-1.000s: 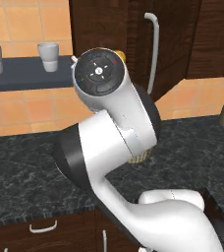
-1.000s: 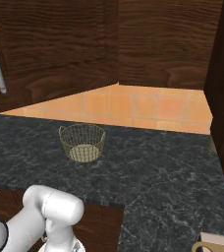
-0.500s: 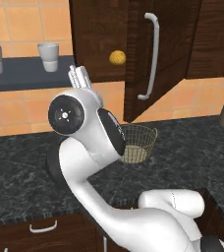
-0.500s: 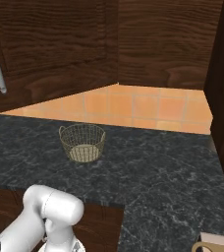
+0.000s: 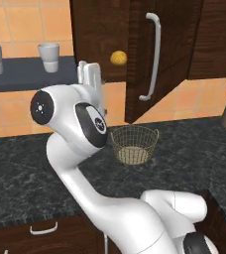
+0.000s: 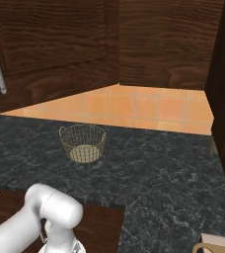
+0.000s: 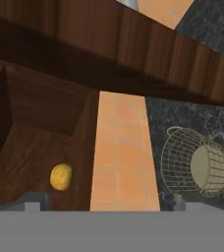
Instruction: Open the cabinet, pick up the bread from the cabinet and place it in the basket. Then move the basket to the dining counter.
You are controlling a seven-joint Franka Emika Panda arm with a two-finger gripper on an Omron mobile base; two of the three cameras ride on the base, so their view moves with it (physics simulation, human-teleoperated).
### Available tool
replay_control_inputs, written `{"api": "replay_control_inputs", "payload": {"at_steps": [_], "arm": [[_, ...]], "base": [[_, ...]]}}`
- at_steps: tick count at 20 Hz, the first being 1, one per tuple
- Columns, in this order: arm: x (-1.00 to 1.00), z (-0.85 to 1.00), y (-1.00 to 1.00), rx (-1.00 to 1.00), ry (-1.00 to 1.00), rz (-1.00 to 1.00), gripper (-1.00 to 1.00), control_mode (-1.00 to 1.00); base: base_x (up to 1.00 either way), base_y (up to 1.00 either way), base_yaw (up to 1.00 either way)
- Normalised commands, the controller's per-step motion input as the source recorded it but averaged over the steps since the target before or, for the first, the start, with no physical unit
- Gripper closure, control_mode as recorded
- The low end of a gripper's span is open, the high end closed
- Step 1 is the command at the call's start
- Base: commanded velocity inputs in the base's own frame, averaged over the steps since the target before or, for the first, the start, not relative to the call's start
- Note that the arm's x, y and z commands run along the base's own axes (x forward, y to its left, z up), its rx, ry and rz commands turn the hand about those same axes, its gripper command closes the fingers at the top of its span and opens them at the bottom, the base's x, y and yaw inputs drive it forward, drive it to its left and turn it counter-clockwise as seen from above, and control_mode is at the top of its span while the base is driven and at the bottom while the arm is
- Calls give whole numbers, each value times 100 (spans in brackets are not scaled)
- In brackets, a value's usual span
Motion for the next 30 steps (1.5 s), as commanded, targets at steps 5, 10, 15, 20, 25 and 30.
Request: {"api": "replay_control_inputs", "payload": {"at_steps": [5, 10, 15, 20, 25, 30], "arm": [[10, -9, -1, 21, -22, -26, -100, -100], [49, -44, 0, 20, -19, -22, -100, -100], [8, -6, 0, 18, -24, -16, -100, -100], [-15, -1, 0, 16, -25, -16, -100, -100], [-52, -11, 0, 11, -22, -28, -100, -100], [-32, -1, -14, 10, -21, -31, -100, -100]], "base": [[0, 0, 0], [0, 0, 0], [0, 0, 0], [0, 0, 0], [0, 0, 0], [0, 0, 0]]}}
